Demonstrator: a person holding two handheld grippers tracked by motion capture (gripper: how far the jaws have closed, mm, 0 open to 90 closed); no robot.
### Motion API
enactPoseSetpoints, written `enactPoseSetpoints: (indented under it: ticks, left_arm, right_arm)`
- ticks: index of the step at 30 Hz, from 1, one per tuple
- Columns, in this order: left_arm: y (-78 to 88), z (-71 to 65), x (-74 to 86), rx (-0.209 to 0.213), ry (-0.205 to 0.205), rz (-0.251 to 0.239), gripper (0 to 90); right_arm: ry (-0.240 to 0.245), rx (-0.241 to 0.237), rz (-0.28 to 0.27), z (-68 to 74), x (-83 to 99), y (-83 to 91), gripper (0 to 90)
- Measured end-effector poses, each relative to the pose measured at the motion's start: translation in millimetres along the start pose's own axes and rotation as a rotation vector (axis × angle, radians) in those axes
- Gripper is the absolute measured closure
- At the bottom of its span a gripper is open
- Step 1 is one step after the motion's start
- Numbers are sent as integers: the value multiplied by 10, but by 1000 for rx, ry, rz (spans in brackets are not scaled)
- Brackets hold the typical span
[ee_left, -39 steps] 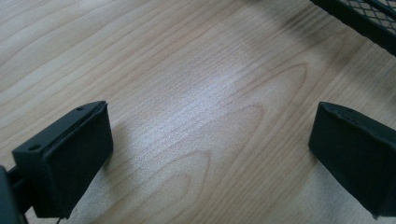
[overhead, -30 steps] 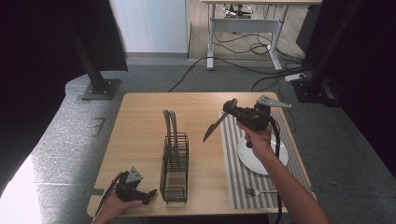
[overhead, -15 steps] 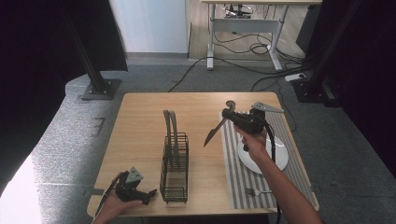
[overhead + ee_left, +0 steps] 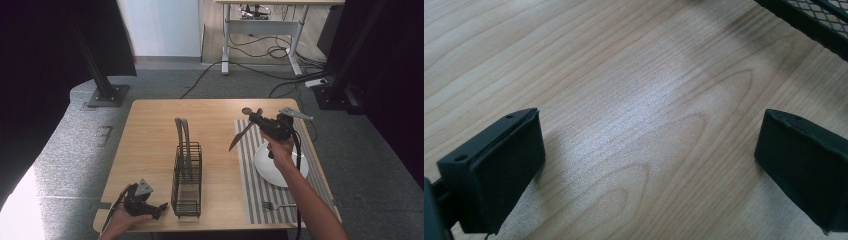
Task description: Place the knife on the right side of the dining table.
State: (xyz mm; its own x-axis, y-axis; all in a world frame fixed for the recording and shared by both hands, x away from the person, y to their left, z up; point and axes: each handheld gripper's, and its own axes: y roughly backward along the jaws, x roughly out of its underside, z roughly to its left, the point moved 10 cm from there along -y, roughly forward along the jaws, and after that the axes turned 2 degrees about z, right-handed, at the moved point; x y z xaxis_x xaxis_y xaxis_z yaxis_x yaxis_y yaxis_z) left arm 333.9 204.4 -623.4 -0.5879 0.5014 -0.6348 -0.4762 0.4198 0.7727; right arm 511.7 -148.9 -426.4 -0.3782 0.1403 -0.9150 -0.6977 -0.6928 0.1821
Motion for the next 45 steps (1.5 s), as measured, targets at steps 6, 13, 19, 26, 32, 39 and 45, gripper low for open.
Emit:
enactPoseSetpoints:
  ticks: [6, 13, 19, 26, 32, 39, 45]
  left_arm:
    - [0, 0, 0, 0, 0, 0, 0]
    - [0, 0, 0, 0, 0, 0, 0]
    - [-1, 0, -2, 0, 0, 0, 0]
    - [-2, 0, -3, 0, 0, 0, 0]
    - [-3, 0, -4, 0, 1, 0, 0]
    - [-3, 0, -4, 0, 1, -1, 0]
    - [-4, -1, -5, 0, 0, -1, 0]
  right_arm:
    - [-7, 54, -9, -204, -30, 38, 828]
    - [-7, 107, -7, -376, -21, 39, 828]
    - [-11, 150, -12, -535, -25, 61, 828]
    - [-30, 170, -15, -644, -12, 55, 827]
    - [-33, 167, -17, -646, -5, 34, 827]
    - [-29, 179, -17, -694, 1, 15, 827]
    - [-43, 187, -25, -781, -5, 28, 827]
